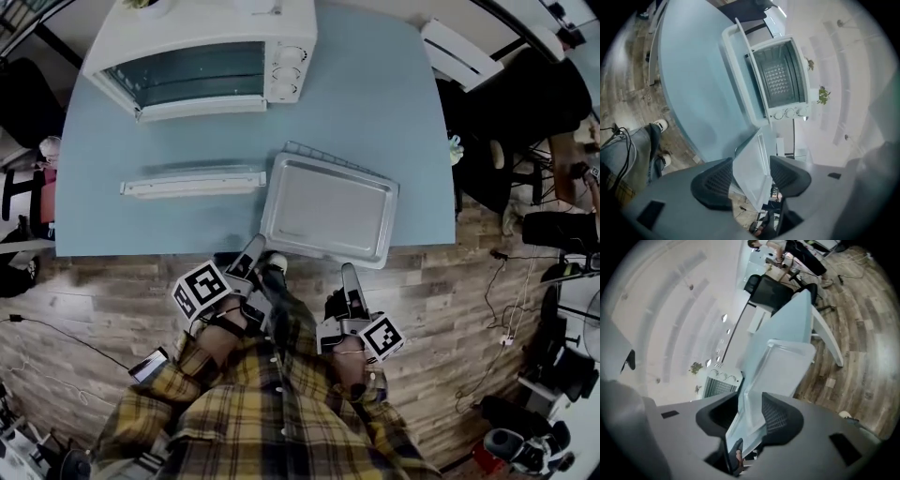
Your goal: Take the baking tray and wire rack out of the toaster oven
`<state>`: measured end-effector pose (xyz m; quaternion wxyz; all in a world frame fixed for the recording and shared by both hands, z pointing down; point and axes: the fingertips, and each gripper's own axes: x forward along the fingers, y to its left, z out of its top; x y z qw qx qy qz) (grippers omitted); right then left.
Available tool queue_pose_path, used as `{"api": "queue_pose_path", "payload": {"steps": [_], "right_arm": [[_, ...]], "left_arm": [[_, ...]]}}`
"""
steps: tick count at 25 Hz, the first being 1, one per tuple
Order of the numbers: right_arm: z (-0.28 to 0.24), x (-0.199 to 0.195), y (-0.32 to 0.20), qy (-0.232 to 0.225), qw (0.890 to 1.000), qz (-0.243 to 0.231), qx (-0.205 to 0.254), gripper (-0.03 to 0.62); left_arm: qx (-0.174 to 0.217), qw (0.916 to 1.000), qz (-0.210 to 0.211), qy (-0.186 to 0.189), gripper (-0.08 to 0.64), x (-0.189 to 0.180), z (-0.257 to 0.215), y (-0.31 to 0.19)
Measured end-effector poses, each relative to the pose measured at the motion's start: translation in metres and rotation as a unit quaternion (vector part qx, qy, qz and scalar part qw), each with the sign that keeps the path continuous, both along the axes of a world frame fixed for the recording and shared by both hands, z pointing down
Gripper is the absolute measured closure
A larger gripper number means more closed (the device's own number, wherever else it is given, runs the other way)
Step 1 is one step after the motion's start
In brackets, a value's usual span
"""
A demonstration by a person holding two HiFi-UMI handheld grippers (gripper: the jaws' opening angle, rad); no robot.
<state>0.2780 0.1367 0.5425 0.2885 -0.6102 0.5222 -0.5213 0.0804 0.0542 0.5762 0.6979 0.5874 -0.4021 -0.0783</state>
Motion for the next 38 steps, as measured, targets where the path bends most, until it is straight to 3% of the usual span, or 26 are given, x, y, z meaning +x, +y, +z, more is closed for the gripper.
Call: {"api": "queue_pose_path", "payload": {"steps": [2,5,10,14,18,21,25,29,32,35,38], "right_arm": [[-0.024,-0.013,-0.017,0.034,0.998,-0.037,0.031,0.442],[-0.064,-0.040,-0.055,0.092,0.987,-0.096,0.090,0.443],[-0.123,-0.088,-0.112,0.183,0.957,-0.154,0.162,0.445],[-0.171,-0.127,-0.151,0.261,0.922,-0.182,0.222,0.471],[-0.204,-0.167,-0.185,0.316,0.885,-0.208,0.272,0.513],[-0.217,-0.189,-0.205,0.349,0.865,-0.212,0.291,0.544],[-0.218,-0.206,-0.225,0.408,0.843,-0.209,0.283,0.557],[-0.213,-0.216,-0.237,0.448,0.830,-0.203,0.264,0.571],[-0.207,-0.223,-0.242,0.456,0.828,-0.206,0.255,0.583],[-0.201,-0.225,-0.248,0.455,0.830,-0.209,0.245,0.589],[-0.195,-0.223,-0.254,0.458,0.833,-0.210,0.228,0.589]], "left_arm": [[0.025,0.9996,-0.013,-0.001,0.323,-0.013,-0.016,-0.009],[0.084,0.9961,-0.027,-0.009,0.328,-0.037,-0.047,-0.032],[0.209,0.9767,-0.031,-0.039,0.328,-0.081,-0.111,-0.075],[0.308,0.9488,-0.019,-0.070,0.350,-0.116,-0.164,-0.109],[0.394,0.9123,0.006,-0.111,0.413,-0.148,-0.206,-0.138],[0.438,0.8867,0.036,-0.144,0.460,-0.164,-0.222,-0.157],[0.476,0.8574,0.077,-0.181,0.497,-0.180,-0.232,-0.176],[0.504,0.8285,0.106,-0.220,0.553,-0.191,-0.235,-0.188],[0.515,0.8122,0.123,-0.246,0.569,-0.195,-0.234,-0.195],[0.514,0.8063,0.146,-0.253,0.569,-0.192,-0.227,-0.200],[0.508,0.8109,0.156,-0.245,0.569,-0.190,-0.220,-0.203]]}}
